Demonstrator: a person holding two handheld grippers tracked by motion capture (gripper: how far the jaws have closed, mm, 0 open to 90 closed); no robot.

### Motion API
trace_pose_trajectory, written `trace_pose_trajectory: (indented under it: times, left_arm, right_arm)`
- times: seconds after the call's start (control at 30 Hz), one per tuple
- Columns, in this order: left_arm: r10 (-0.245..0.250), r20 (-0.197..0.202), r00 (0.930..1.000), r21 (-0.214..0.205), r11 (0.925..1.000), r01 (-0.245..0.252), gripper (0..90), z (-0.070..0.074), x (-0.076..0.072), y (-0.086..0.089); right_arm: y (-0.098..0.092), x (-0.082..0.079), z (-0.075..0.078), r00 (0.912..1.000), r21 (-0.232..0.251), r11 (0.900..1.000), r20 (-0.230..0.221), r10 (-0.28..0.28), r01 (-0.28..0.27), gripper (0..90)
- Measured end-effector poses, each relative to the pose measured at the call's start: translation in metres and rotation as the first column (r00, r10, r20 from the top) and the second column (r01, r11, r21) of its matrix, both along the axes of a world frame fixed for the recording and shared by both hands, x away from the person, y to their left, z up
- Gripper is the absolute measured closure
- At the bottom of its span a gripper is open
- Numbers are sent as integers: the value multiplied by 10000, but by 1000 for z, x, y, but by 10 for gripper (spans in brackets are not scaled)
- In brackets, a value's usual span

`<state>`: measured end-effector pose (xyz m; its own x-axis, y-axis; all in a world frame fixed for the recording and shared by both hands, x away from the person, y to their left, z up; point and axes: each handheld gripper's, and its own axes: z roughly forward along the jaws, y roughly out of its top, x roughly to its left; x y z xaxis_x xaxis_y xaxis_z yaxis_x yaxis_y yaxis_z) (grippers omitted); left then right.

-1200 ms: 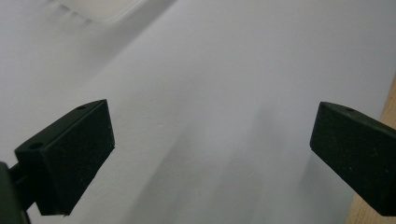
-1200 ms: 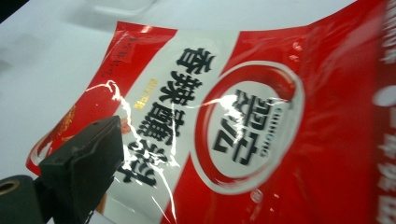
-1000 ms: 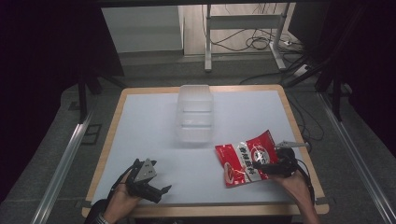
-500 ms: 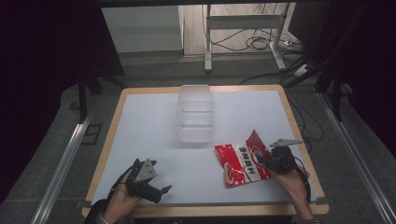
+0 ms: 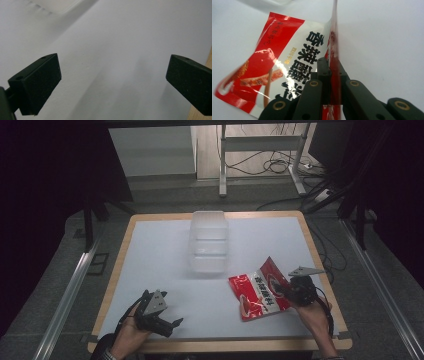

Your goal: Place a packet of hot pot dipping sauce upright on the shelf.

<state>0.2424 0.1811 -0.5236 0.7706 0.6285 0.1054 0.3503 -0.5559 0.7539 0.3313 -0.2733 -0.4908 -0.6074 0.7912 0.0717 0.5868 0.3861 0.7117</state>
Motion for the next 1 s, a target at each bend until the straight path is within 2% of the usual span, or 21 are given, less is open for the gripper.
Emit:
trace_pose_trajectory:
  times: [0.2, 0.23, 0.33, 0.5, 0.73, 1.0]
  left_arm:
    - [18, 11, 10000, 10, 10000, -18, 0, 0, 0, 0]
    - [24, 20, 10000, 10, 10000, -24, 0, 0, 0, 0]
    - [23, 33, 10000, 25, 10000, -23, 0, 0, 0, 0]
    - [31, 78, 10000, 0, 10000, -31, 0, 1, -1, 1]
    - [53, 102, 9999, -3, 10000, -53, 0, 1, -1, 0]
    - [36, 109, 9999, 49, 10000, -37, 0, 1, 0, 0]
  right_arm:
    - [2, -3, 9, 9996, 125, 9999, 293, -15, 12, 871]
    - [2, -5, 14, 9992, 486, 9988, 401, 14, -33, 856]
    - [2, -6, 18, 9990, 783, 9969, 437, -53, 19, 853]
    - [2, -9, 26, 9987, 779, 9970, 500, 3, -42, 864]
    - [5, -11, 40, 9988, 1027, 9947, 498, 26, -77, 865]
    - [12, -10, 60, 9971, 1206, 9918, 687, 332, -413, 865]
